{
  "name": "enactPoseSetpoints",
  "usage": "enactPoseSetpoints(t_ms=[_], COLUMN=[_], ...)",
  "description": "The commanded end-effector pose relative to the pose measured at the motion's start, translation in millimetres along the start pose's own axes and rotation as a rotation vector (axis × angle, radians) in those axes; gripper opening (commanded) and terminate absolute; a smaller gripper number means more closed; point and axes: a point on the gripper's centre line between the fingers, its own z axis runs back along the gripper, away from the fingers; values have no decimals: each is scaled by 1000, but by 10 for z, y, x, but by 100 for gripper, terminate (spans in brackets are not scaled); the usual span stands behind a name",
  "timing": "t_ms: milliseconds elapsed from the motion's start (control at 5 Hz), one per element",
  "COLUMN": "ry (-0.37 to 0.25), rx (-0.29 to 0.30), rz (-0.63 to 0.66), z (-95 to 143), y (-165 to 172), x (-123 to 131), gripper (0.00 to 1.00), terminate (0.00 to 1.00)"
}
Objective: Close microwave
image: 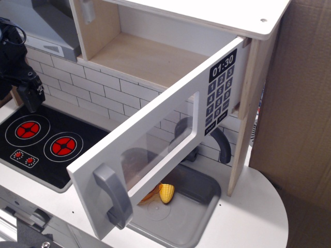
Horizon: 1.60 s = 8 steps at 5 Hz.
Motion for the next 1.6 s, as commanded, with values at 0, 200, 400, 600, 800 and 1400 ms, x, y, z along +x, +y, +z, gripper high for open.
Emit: enactPoseSetpoints(t_ms=[0,200,400,600,800,1400], ry=[0,-98,-87,-55,4,35], rx=[0,-21,-76,-129,-198,-191], rz=[0,-55,-83,-98,-129,-110], z=[0,306,660,931,1077,1158], y=[0,-255,-526,-768,-1072,-1659], x=[0,-1,-22,-12,-26,-45], gripper=[100,100,100,100,100,100], terminate=[0,0,0,0,0,0])
